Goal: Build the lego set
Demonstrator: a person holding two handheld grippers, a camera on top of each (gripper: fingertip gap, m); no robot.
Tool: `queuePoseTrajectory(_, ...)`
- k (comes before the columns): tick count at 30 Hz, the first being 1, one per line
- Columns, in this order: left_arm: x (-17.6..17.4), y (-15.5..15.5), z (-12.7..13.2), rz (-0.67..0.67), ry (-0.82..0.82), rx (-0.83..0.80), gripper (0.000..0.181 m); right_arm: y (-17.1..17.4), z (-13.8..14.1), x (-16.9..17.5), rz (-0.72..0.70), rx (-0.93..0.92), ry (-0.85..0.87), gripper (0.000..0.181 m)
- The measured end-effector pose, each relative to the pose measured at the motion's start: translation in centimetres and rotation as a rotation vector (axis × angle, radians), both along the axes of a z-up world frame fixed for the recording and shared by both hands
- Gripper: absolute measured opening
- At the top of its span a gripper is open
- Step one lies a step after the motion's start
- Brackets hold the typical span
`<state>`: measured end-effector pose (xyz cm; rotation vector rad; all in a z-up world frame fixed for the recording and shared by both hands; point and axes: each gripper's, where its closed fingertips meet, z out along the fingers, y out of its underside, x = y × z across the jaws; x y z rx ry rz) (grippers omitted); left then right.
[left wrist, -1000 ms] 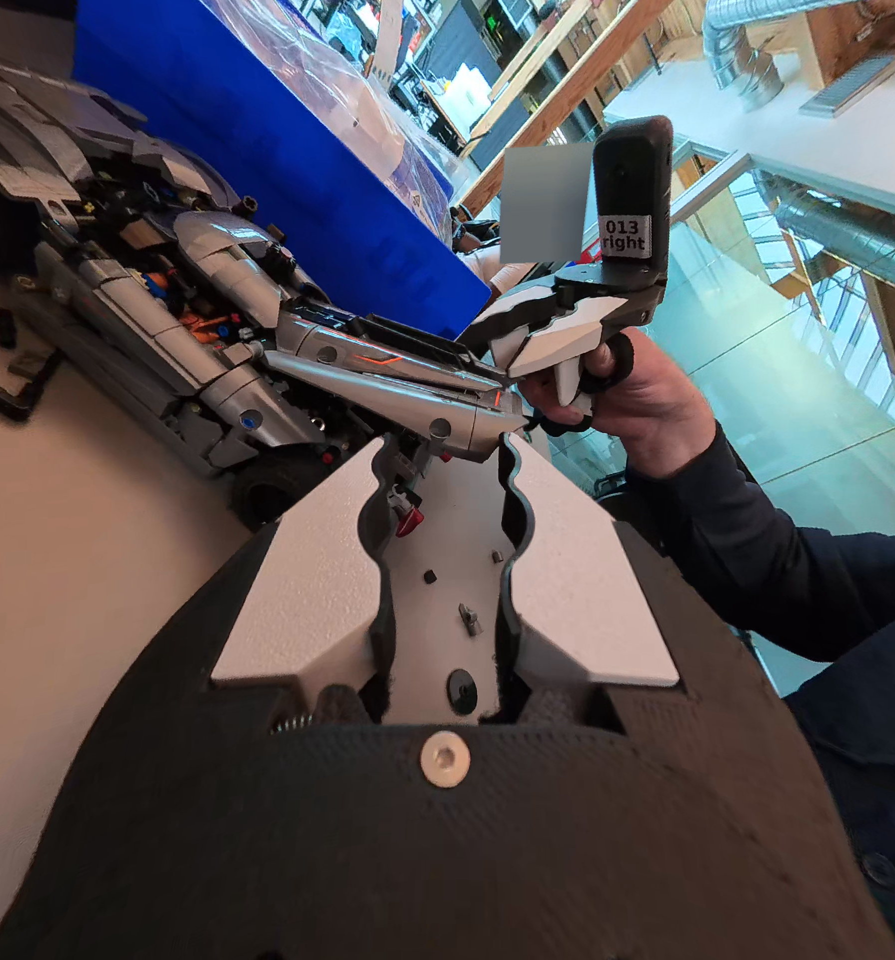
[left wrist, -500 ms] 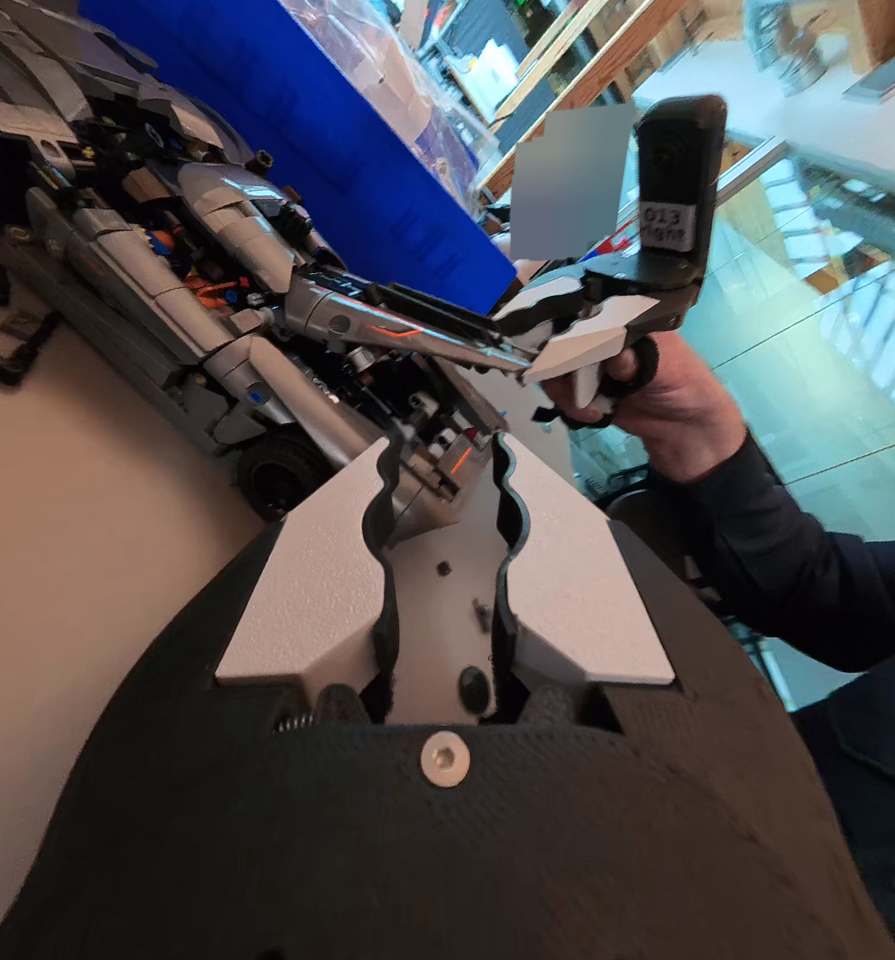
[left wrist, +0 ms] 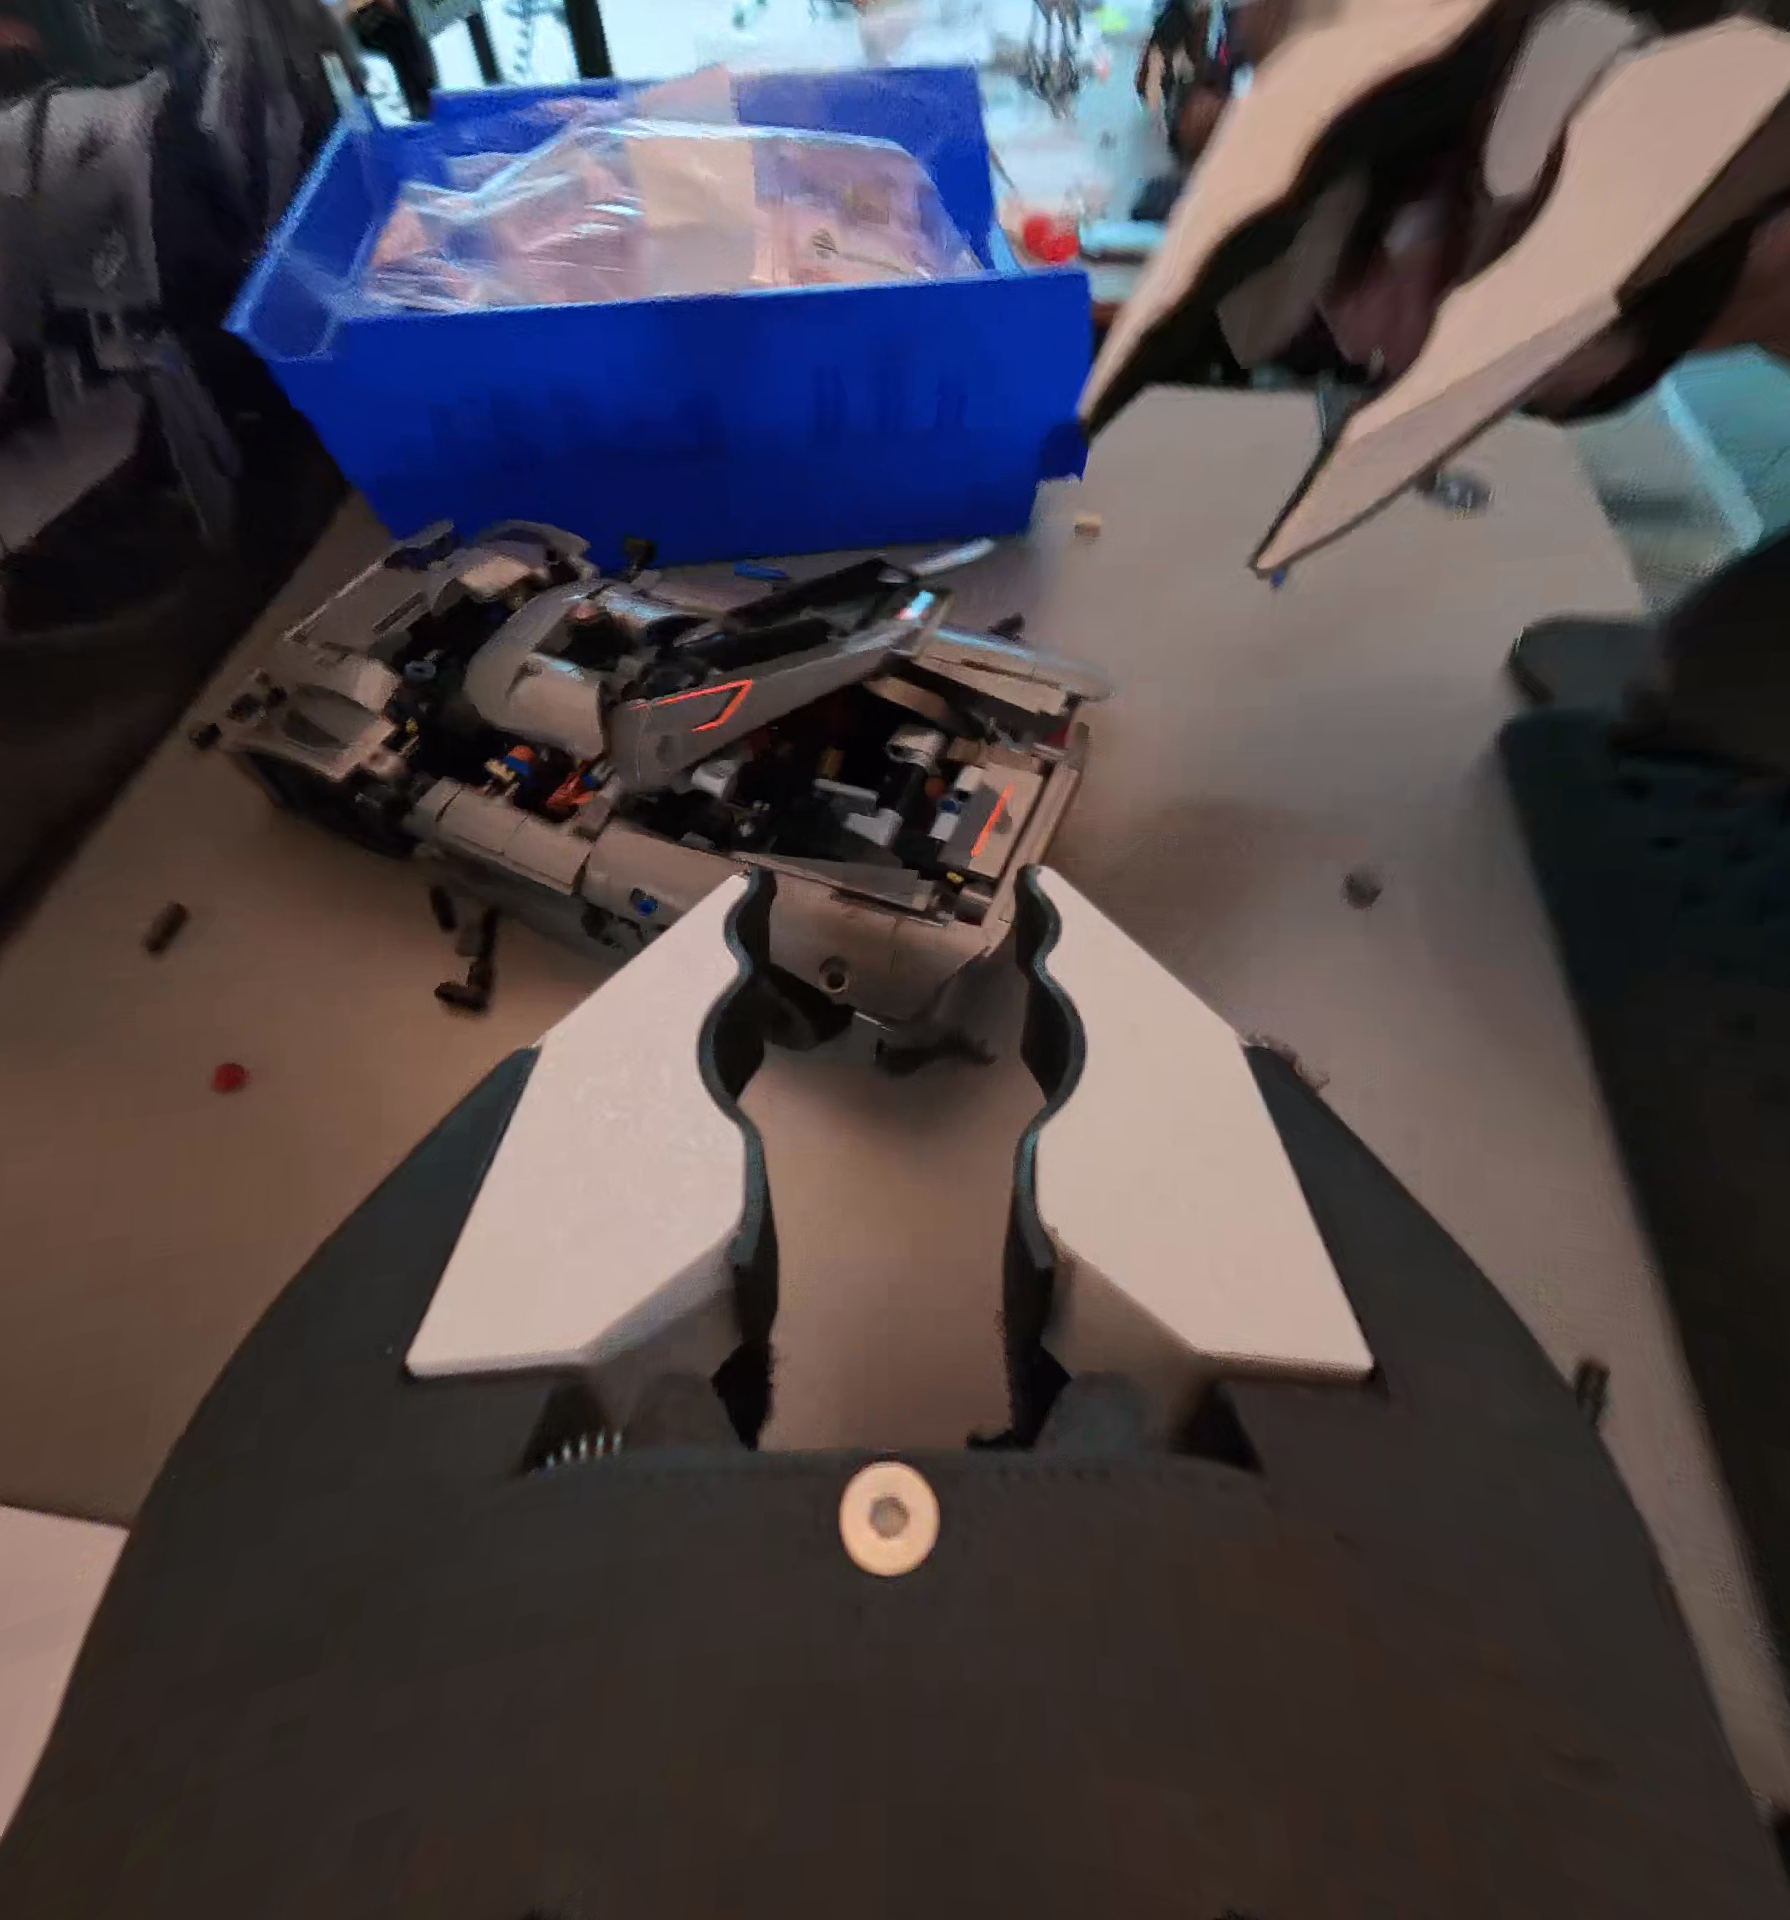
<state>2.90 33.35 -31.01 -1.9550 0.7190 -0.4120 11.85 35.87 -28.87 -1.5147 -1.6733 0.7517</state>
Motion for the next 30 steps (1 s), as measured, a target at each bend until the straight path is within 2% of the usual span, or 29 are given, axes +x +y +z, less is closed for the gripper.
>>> queuePoseTrajectory(5, 2.2, 0.4, -1.9, -0.075, 0.306, 0.129, 0.05, -0.9, -2.3, -1.1, 0.099, 0.265, -0.091, 0.047)
queuePoseTrajectory(9, 3.3, 0.9, -4.1, -0.111, 0.529, 0.179, 0.042, -0.8, -3.1, -1.2, 0.086, 0.226, -0.092, 0.046)
queuePoseTrajectory(12, 3.3, 1.4, -4.5, -0.098, 0.624, 0.229, 0.024, -0.6, -3.5, -0.8, 0.056, 0.178, -0.091, 0.047)
queuePoseTrajectory(20, 3.7, 1.4, -3.6, -0.108, 0.597, 0.255, 0.02, -1.0, -3.2, -1.3, 0.07, 0.299, -0.073, 0.044)
queuePoseTrajectory(26, 4.5, 1.2, -1.8, -0.139, 0.451, 0.204, 0.02, -0.7, -2.7, -2.6, 0.104, 0.526, -0.107, 0.046)
queuePoseTrajectory(30, 4.9, 1.0, -0.5, -0.15, 0.376, 0.19, 0.02, -0.4, -2.8, -3.7, 0.129, 0.672, -0.149, 0.037)
